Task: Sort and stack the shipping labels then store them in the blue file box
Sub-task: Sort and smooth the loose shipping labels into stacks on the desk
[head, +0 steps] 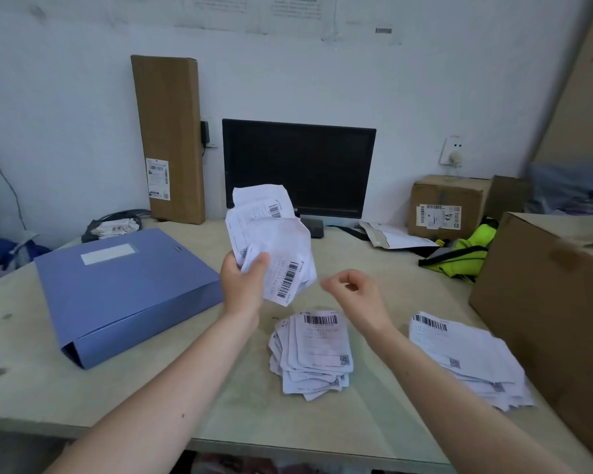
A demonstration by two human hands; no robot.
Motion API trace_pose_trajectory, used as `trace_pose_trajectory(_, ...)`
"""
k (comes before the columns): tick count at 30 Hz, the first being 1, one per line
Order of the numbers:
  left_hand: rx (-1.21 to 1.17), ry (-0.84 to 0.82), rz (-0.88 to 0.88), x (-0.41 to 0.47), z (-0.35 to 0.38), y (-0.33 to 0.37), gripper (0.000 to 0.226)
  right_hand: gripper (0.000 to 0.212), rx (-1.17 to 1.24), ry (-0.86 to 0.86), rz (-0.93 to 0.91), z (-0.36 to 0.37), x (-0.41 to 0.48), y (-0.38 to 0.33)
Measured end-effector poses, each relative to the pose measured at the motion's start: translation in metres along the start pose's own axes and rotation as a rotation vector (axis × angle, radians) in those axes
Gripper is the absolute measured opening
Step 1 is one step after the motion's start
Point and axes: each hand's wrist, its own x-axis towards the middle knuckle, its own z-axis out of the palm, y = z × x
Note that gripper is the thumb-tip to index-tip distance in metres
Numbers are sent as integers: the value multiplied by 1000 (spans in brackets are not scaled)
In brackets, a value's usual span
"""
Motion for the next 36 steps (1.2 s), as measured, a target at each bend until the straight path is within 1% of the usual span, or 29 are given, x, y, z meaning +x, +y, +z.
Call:
trace_pose_trajectory(1,-21,9,-6,-4,2,1,19,30,80,-11,-2,2,-4,-7)
trace_pose_trajectory(3,-71,18,-34,-12,7,1,16,42,205,-86,39,9,-10,-18)
trace_pose_trajectory(4,-97,16,-58,-16,10,0,16,43,237,-118,62,13,-13,-22)
trace_pose_trajectory(5,-123,6,-90,-20,11,-1,18,40,247,-122,69,16,-15,-24)
trace_pose_trajectory(8,-211,-66,-217,-24,12,-3,23,16,210,-39,28,16,-12,-25)
trace_pose_trajectory(10,-253,-135,-309,-22,8,-3,24,9,176,-71,34,8,-8,-24)
trace_pose_trajectory(12,-281,-216,-371,-20,4,-2,27,12,89,-133,45,0,-3,-22)
trace_pose_trajectory(14,-304,-312,-421,-19,0,-2,30,11,-24,-186,36,-7,2,-21)
trace_pose_trajectory(16,-291,-401,-468,-19,-3,-3,32,11,-85,-219,30,-12,6,-22)
trace_pose_trajectory(19,-226,-488,-519,-19,-6,-10,33,19,-89,-229,23,-16,9,-22)
trace_pose_trajectory(21,-220,-506,-509,-19,-8,-12,33,26,-36,-224,27,-16,10,-21)
trace_pose_trajectory(23,-242,-474,-483,-20,-9,-10,30,41,10,-218,47,-17,10,-18)
trace_pose_trajectory(25,-257,-384,-464,-17,-12,-10,27,56,16,-217,81,-17,10,-15)
trace_pose_trajectory(26,-254,-331,-450,-15,-13,-11,28,59,-1,-219,92,-18,10,-13)
trace_pose_trajectory(28,-254,-247,-426,-9,-16,-14,33,60,-68,-246,89,-18,8,-10)
trace_pose_trajectory(30,-284,-179,-425,-6,-19,-14,35,57,-191,-313,64,-16,6,-9)
trace_pose_trajectory(32,-330,-158,-435,-5,-22,-13,34,58,-310,-388,29,-10,2,-6)
trace_pose_trajectory(33,-345,-159,-441,-5,-22,-13,34,62,-351,-395,4,-5,1,-3)
trace_pose_trajectory(34,-347,-161,-442,-5,-23,-12,34,67,-393,-354,-36,-1,0,-2)
trace_pose_trajectory(36,-334,-163,-436,-5,-22,-13,34,77,-460,-150,-193,2,-3,-2)
